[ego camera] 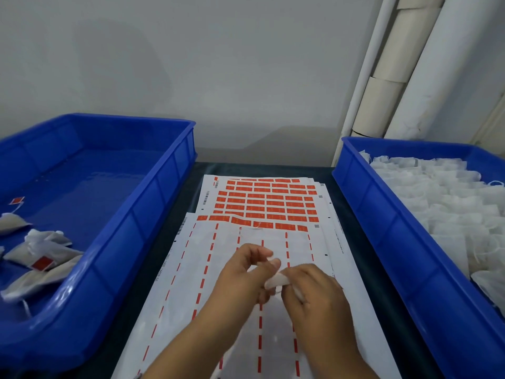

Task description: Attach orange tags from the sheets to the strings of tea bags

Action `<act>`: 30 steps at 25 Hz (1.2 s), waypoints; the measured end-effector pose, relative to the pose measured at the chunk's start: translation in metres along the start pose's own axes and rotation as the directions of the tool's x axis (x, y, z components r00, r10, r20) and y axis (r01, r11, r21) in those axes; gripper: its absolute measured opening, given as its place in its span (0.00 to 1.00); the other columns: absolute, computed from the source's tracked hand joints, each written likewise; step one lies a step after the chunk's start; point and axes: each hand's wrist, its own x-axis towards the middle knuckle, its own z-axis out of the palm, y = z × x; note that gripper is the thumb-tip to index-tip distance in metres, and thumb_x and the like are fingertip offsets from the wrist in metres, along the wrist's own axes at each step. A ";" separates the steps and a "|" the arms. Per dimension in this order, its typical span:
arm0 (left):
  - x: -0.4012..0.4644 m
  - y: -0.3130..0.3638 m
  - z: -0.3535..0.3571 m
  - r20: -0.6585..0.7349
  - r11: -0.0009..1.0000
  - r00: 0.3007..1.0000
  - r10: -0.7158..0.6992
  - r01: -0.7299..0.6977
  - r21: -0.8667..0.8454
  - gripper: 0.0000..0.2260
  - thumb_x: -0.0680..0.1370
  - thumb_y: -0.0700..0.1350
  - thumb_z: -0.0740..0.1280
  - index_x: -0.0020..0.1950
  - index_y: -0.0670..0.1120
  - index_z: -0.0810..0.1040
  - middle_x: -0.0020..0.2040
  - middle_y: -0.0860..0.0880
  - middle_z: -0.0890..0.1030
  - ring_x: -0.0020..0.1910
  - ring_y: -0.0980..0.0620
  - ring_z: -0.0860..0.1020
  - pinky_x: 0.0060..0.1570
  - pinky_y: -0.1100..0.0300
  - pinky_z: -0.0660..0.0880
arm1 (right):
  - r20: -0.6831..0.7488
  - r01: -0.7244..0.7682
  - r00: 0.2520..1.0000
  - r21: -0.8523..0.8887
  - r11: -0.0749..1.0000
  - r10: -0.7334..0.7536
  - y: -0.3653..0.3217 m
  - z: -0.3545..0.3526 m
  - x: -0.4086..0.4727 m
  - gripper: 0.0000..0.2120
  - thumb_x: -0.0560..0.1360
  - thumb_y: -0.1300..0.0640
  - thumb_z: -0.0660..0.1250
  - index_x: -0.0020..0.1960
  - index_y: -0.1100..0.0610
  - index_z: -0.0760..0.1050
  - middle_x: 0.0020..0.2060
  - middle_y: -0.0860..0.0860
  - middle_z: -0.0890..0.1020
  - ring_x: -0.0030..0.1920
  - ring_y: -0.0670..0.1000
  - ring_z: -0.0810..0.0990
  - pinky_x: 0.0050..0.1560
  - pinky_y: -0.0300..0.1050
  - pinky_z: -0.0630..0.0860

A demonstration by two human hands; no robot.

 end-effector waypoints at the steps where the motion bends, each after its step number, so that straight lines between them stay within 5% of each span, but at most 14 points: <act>1: 0.001 -0.001 -0.005 0.068 1.000 0.998 0.017 -0.015 -0.020 0.08 0.73 0.37 0.70 0.48 0.49 0.76 0.45 0.48 0.79 0.37 0.48 0.79 0.39 0.60 0.78 | 0.039 -0.132 0.991 0.094 0.987 0.128 -0.002 -0.002 0.003 0.04 0.70 0.55 0.71 0.44 0.50 0.81 0.42 0.41 0.82 0.39 0.43 0.79 0.44 0.28 0.71; 3: 0.001 -0.001 -0.012 0.124 0.997 0.991 0.041 -0.049 0.060 0.14 0.71 0.33 0.71 0.50 0.50 0.76 0.48 0.50 0.79 0.42 0.49 0.79 0.45 0.58 0.79 | 0.215 -0.410 0.908 0.270 0.871 0.360 -0.002 -0.005 0.008 0.07 0.73 0.54 0.70 0.39 0.44 0.76 0.38 0.37 0.78 0.38 0.40 0.77 0.34 0.25 0.69; 6: -0.002 -0.002 -0.013 0.113 0.993 0.992 0.061 -0.072 0.097 0.08 0.73 0.34 0.69 0.43 0.47 0.75 0.41 0.53 0.80 0.38 0.54 0.79 0.40 0.66 0.77 | 0.459 -0.711 0.703 0.459 0.532 0.543 -0.007 -0.008 0.014 0.08 0.75 0.53 0.67 0.38 0.51 0.79 0.32 0.45 0.80 0.40 0.48 0.78 0.37 0.34 0.73; 9: -0.001 -0.007 -0.008 0.042 0.957 0.987 0.158 -0.164 0.240 0.12 0.74 0.34 0.68 0.35 0.49 0.75 0.40 0.54 0.79 0.37 0.56 0.78 0.36 0.72 0.74 | 0.715 -0.806 0.529 0.592 0.008 0.457 -0.008 -0.011 0.014 0.11 0.75 0.62 0.65 0.37 0.59 0.82 0.32 0.54 0.80 0.38 0.52 0.77 0.39 0.45 0.76; 11: -0.002 -0.008 -0.005 -0.031 0.845 0.949 0.315 -0.265 0.464 0.15 0.74 0.35 0.69 0.33 0.53 0.76 0.40 0.56 0.75 0.39 0.57 0.76 0.37 0.76 0.71 | 0.802 -0.814 0.474 0.557 -0.166 0.363 -0.008 -0.015 0.013 0.08 0.69 0.64 0.66 0.34 0.62 0.81 0.32 0.58 0.77 0.33 0.53 0.74 0.35 0.48 0.75; 14: -0.004 -0.013 -0.005 -0.040 0.724 0.882 0.469 -0.358 0.589 0.13 0.73 0.37 0.71 0.35 0.56 0.78 0.43 0.60 0.71 0.42 0.61 0.73 0.39 0.79 0.69 | 0.806 -0.825 0.475 0.547 -0.141 0.353 -0.006 -0.013 0.014 0.05 0.66 0.64 0.68 0.32 0.61 0.81 0.33 0.58 0.76 0.32 0.52 0.74 0.33 0.48 0.74; 18: -0.005 -0.018 -0.006 0.103 0.698 0.902 0.419 -0.392 0.599 0.11 0.74 0.43 0.70 0.53 0.56 0.79 0.47 0.65 0.70 0.46 0.62 0.73 0.39 0.81 0.69 | 0.737 -0.814 0.569 0.567 0.124 0.364 -0.004 -0.013 0.016 0.12 0.77 0.59 0.64 0.40 0.56 0.85 0.36 0.53 0.83 0.39 0.50 0.80 0.39 0.43 0.77; 21: -0.006 -0.014 -0.009 0.176 0.708 0.914 0.366 -0.397 0.584 0.11 0.73 0.49 0.70 0.55 0.58 0.78 0.47 0.66 0.70 0.48 0.62 0.74 0.41 0.77 0.72 | 0.668 -0.784 0.621 0.532 0.320 0.409 -0.006 -0.015 0.018 0.11 0.76 0.54 0.65 0.40 0.47 0.85 0.38 0.50 0.85 0.42 0.47 0.84 0.46 0.39 0.79; 27: -0.007 -0.002 -0.017 0.183 0.608 0.882 0.434 -0.437 0.663 0.04 0.69 0.54 0.72 0.40 0.63 0.78 0.41 0.68 0.73 0.45 0.68 0.73 0.39 0.77 0.71 | 0.673 -0.822 0.569 0.458 0.338 0.473 -0.009 -0.019 0.020 0.14 0.76 0.54 0.65 0.35 0.55 0.83 0.31 0.49 0.81 0.42 0.51 0.77 0.53 0.50 0.75; 30: -0.009 -0.001 -0.016 0.211 0.495 0.871 0.444 -0.434 0.753 0.03 0.72 0.57 0.68 0.45 0.62 0.77 0.40 0.71 0.67 0.43 0.69 0.71 0.39 0.79 0.66 | 0.662 -0.840 0.543 0.424 0.340 0.517 -0.011 -0.018 0.023 0.10 0.75 0.56 0.66 0.42 0.61 0.83 0.37 0.53 0.80 0.43 0.52 0.77 0.55 0.52 0.75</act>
